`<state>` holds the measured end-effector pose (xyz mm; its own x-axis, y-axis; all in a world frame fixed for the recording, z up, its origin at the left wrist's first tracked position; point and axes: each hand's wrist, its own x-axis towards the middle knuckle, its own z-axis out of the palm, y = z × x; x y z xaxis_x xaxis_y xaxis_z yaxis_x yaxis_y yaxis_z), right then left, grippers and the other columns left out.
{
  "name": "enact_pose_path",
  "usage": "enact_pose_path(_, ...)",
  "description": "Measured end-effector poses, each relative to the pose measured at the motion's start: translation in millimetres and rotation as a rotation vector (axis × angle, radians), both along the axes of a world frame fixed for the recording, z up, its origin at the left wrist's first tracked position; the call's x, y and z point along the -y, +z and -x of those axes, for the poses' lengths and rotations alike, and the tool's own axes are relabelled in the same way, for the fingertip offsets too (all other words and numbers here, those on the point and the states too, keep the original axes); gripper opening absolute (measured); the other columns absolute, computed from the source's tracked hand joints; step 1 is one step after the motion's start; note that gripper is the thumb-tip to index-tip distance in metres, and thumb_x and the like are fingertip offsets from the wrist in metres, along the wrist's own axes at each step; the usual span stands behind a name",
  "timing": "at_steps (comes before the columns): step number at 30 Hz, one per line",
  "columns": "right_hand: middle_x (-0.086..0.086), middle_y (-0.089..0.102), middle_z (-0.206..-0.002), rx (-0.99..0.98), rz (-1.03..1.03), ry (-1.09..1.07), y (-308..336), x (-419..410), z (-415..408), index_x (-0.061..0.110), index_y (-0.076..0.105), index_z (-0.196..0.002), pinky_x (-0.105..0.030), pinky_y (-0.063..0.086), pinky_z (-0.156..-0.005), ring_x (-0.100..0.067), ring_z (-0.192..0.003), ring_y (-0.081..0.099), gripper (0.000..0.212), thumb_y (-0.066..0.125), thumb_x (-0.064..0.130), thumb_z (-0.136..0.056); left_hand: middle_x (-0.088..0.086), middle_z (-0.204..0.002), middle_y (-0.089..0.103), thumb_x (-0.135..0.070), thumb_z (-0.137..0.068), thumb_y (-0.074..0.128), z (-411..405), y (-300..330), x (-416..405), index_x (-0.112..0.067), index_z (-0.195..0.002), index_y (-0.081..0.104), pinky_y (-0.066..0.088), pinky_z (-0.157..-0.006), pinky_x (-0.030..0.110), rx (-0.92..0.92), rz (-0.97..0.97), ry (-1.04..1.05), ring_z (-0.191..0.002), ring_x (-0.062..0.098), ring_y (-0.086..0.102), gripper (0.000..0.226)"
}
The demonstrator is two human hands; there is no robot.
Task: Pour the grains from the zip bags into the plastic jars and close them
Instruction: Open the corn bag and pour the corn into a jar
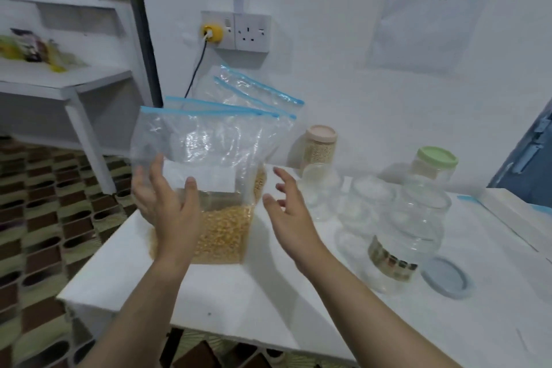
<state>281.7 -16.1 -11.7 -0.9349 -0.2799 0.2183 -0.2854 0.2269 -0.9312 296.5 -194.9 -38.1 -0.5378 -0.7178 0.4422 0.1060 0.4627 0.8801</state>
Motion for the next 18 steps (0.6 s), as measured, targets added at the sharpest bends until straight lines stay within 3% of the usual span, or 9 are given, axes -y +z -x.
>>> enact_pose_path(4, 0.007, 0.023, -0.157, 0.119, -0.031, 0.035, -17, 51, 11, 0.048, 0.024, -0.150, -0.033, 0.023, -0.118, -0.013, -0.146, 0.023, 0.055, 0.049, 0.040, -0.102, 0.002, -0.163, -0.003, -0.037, -0.095, 0.062, 9, -9, 50, -0.049, -0.147, 0.025, 0.022, -0.119, 0.048, 0.207, -0.133, -0.100, -0.149, 0.027, 0.011, 0.065)
enact_pose_path(6, 0.007, 0.024, -0.158, 0.158, -0.016, 0.015, -25, 65, 19, 0.045, 0.026, -0.152, -0.033, 0.025, -0.118, -0.014, -0.146, 0.024, 0.055, 0.049, 0.039, -0.102, 0.002, -0.161, 0.009, -0.039, -0.095, 0.061, 9, -14, 64, -0.049, -0.148, 0.026, 0.030, -0.114, 0.042, 0.237, -0.141, -0.196, -0.145, 0.026, 0.022, 0.064)
enact_pose_path(10, 0.006, 0.039, -0.136, 0.161, 0.029, -0.084, -37, 78, 32, 0.044, 0.034, -0.149, -0.043, 0.038, -0.113, -0.016, -0.130, 0.044, 0.054, 0.055, 0.036, -0.100, -0.002, -0.138, 0.031, -0.032, -0.095, 0.064, 6, -17, 78, -0.039, -0.147, 0.037, 0.040, -0.092, 0.024, 0.179, -0.184, -0.258, -0.122, 0.013, 0.040, 0.060)
enact_pose_path(12, 0.006, 0.045, -0.125, 0.150, 0.044, -0.121, -40, 81, 35, 0.039, 0.036, -0.149, -0.043, 0.043, -0.108, -0.018, -0.122, 0.050, 0.057, 0.060, 0.034, -0.097, -0.008, -0.133, 0.034, -0.031, -0.093, 0.067, 5, -17, 81, -0.035, -0.145, 0.041, 0.043, -0.092, 0.025, 0.151, -0.174, -0.272, -0.119, 0.008, 0.043, 0.058)
enact_pose_path(14, 0.010, 0.048, -0.111, 0.131, 0.047, -0.153, -41, 82, 36, 0.031, 0.036, -0.151, -0.029, 0.046, -0.103, -0.011, -0.111, 0.053, 0.060, 0.063, 0.028, -0.096, -0.010, -0.138, 0.036, -0.030, -0.092, 0.068, 5, -17, 83, -0.035, -0.139, 0.045, 0.044, -0.096, 0.027, 0.113, -0.179, -0.316, -0.122, 0.008, 0.046, 0.053)
enact_pose_path(16, 0.011, 0.048, -0.098, 0.074, 0.006, -0.201, -41, 82, 36, 0.025, 0.038, -0.150, -0.007, 0.041, -0.086, -0.001, -0.094, 0.052, 0.058, 0.061, 0.020, -0.097, -0.007, -0.142, 0.040, -0.025, -0.093, 0.067, 5, -15, 82, -0.039, -0.132, 0.046, 0.046, -0.094, 0.023, 0.085, -0.197, -0.364, -0.121, 0.009, 0.050, 0.046)
enact_pose_path(18, 0.006, 0.048, -0.091, -0.006, -0.021, -0.259, -42, 79, 36, 0.022, 0.041, -0.149, -0.004, 0.040, -0.077, -0.001, -0.085, 0.050, 0.057, 0.061, 0.016, -0.096, -0.005, -0.143, 0.044, -0.022, -0.094, 0.066, 6, -12, 79, -0.042, -0.130, 0.047, 0.048, -0.097, 0.025, 0.064, -0.200, -0.393, -0.124, 0.011, 0.051, 0.045)
